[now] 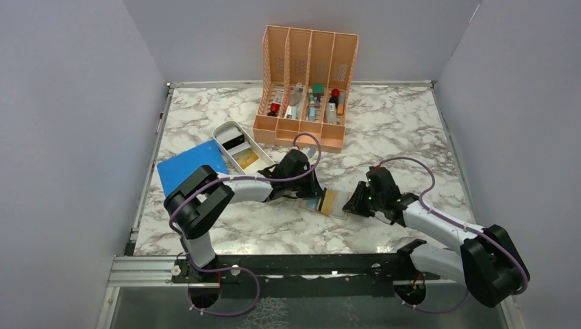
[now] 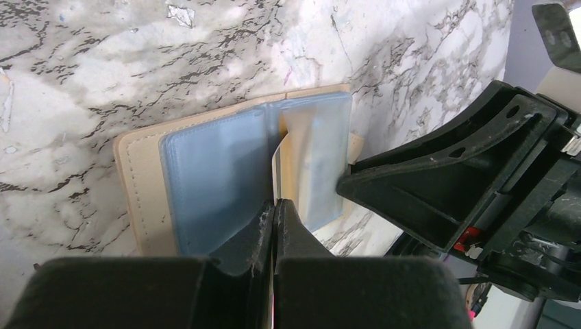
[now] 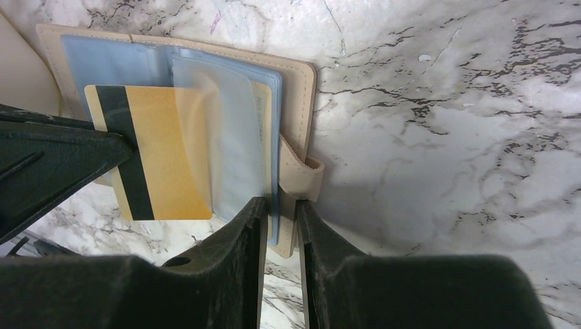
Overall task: Put the credit cards into the card holder
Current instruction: Insert the credit card into the card holder.
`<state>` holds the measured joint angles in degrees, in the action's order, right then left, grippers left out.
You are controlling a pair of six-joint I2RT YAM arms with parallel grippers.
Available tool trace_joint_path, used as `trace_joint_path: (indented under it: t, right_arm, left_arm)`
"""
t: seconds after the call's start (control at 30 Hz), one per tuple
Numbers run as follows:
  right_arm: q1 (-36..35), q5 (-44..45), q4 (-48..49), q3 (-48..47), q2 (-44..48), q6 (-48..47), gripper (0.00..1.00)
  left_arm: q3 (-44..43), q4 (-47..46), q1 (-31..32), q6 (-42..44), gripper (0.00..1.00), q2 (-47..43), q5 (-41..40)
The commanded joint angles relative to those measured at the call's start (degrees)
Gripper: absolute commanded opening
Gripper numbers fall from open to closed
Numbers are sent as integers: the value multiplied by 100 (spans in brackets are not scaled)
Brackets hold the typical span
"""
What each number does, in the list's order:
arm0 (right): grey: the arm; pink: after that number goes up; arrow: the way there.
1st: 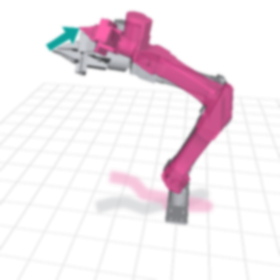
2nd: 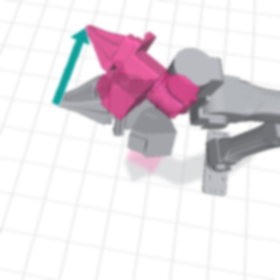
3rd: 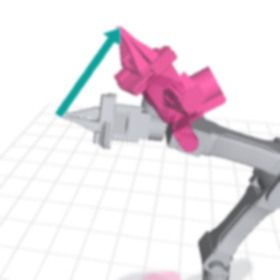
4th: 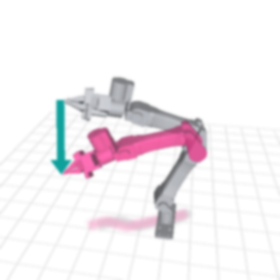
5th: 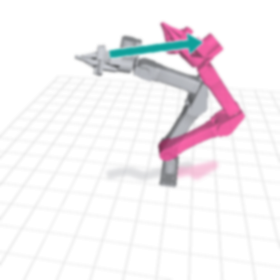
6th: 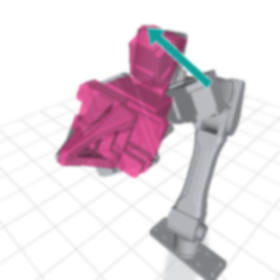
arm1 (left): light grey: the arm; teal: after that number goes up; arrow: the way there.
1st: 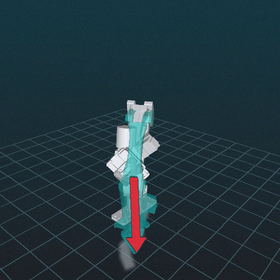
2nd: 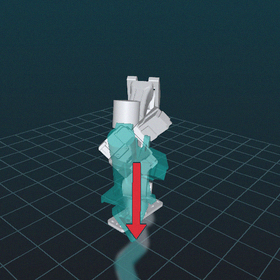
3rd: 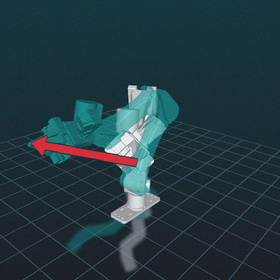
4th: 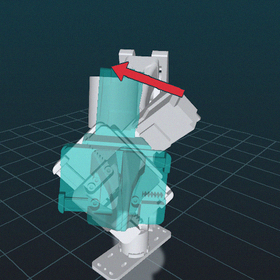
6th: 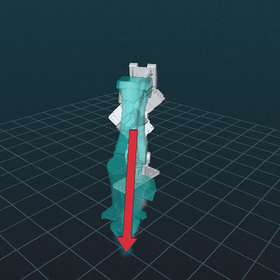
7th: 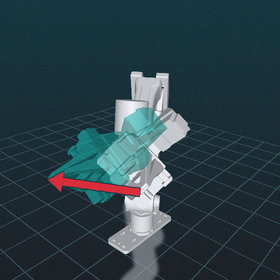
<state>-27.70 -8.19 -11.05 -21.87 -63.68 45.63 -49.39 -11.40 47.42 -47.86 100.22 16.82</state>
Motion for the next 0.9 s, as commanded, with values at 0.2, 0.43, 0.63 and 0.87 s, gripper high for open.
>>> trace_joint_path:
  t: [0.2, 0.43, 0.63, 0.87]
  right_arm:
    - [-42, -276, -31, 235, -134, 48, 27]
    - [-42, -241, -65, 225, -104, 7, 27]
    - [-42, -241, -62, 255, -120, -12, 27]
    - [-42, -236, -73, 247, -100, -10, 30]
  left_arm:
    - [183, -305, 153, -73, 0, 1, -283]
    - [72, -76, 158, 61, 0, -153, -688]
    - [113, -72, 154, 32, 0, -241, -799]
    - [248, -450, 163, -223, 0, -241, -599]
